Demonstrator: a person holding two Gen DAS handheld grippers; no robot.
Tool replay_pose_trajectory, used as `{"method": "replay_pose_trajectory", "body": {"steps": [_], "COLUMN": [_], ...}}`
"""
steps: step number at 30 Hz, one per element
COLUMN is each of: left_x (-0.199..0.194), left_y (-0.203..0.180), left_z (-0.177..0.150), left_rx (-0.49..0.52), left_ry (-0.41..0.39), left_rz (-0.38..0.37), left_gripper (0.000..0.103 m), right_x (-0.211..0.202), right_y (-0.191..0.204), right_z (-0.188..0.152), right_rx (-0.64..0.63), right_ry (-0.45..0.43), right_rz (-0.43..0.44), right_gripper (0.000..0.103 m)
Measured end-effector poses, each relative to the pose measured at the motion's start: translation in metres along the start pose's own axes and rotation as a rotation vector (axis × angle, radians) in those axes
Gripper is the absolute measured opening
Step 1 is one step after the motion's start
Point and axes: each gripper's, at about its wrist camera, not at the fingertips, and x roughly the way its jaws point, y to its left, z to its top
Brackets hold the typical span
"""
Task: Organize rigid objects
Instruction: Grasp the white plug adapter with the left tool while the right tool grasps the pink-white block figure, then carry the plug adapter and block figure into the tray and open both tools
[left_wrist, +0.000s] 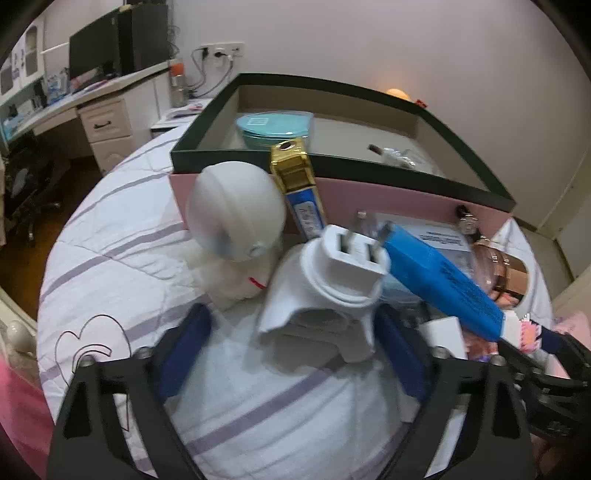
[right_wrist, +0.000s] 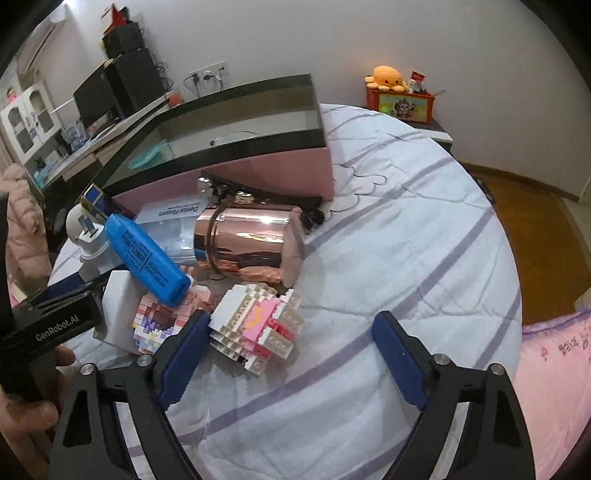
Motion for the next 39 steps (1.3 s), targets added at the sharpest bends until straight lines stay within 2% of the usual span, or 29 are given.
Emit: {"method": "replay_pose_trajectory", "body": {"steps": [2,4,8,10,12,14,16,20,27,39], "left_x": [-0.004,-0.006,0.000,0.003,0.002,0.000,-0.005,-0.015,-0.041,-0.071], "left_y": [-0.001,0.000,-0.002,-0.002,0.001,0.004,0.008,0.014,0.022,0.027], "left_z": [-0.003,-0.003,0.005,0.007,0.006,0.004,0.001,-0.006,-0.015,-0.008], "left_rx": [0.012,0.018,0.008,-0.004,-0.009,-0.009,-0.017,-0.024,-0.016,-0.012], "left_ry": [-0.007,-0.005,0.006,-0.002,-0.006,-0.007,-0.008,-0.015,-0.042,-0.100], "left_rz": [0.003,-0.001,0.027,0.019,0.011,-0.009,-0.030,-0.044,-0.028,-0.044], "left_gripper": [0.061,0.061,0.069,0.067,0.058,0.056,0.056,0.055,0.055,0.055], "right_x": [-0.001,-0.004,0.002,0.004,0.004,0.001,-0.003,-0.009,-0.028,-0.065], "right_y": [0.004,0.002,0.008,0.012,0.011,0.010,0.007,0.003,-0.001,0.016], "right_z": [-0.002,-0.004,-0.001,-0.001,-0.002,-0.004,-0.006,-0.011,-0.016,-0.004], "right_rx": [-0.020,-0.001,-0.017,-0.036,-0.036,-0.043,-0.030,-0.016,-0.001,-0.023], "right_ry": [-0.008,-0.013,-0.019,-0.027,-0.034,-0.038,-0.041,-0.040,-0.055,-0.113], "right_rz": [-0.006,0.003,-0.021,-0.046,-0.042,-0.043,-0.027,-0.018,0.006,0.058], "right_gripper": [0.073,0.069,0.069,0.069,0.068,0.061,0.041,0.041,0.041,0.040]}}
